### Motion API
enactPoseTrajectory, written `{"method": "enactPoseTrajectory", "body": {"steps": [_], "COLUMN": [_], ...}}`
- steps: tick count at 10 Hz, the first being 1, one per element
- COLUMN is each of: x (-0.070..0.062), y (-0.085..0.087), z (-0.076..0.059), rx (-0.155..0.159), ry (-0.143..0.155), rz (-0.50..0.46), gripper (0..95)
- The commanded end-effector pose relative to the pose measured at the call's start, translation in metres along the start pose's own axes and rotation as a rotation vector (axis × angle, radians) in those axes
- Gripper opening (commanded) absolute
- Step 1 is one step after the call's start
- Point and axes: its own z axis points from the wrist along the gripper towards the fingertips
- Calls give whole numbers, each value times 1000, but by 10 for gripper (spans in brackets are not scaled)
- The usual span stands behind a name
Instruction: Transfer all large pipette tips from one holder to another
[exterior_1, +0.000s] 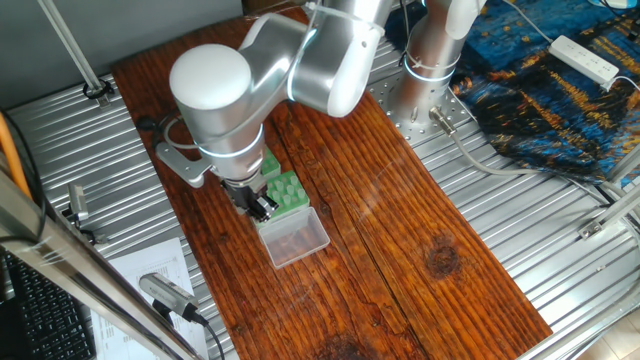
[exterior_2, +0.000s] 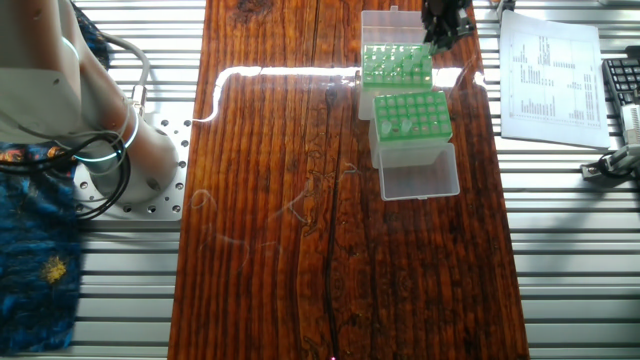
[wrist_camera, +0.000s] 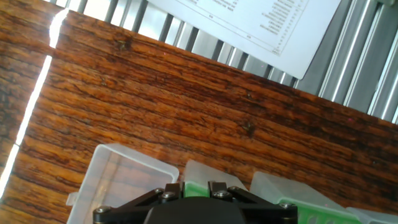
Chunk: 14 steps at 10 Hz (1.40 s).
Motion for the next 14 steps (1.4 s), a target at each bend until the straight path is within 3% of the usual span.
{"method": "enactPoseTrajectory", "body": {"steps": [1,2,3,10,14], "x": [0,0,0,1,2], "y": [0,0,0,-1,0], "z": [0,0,0,-2,-8], "rx": [-1,-1,-2,-8,-10], "ry": [3,3,0,-16,-10], "rz": [-4,-5,-6,-10,-22], "gripper": [190,190,0,0,0]}}
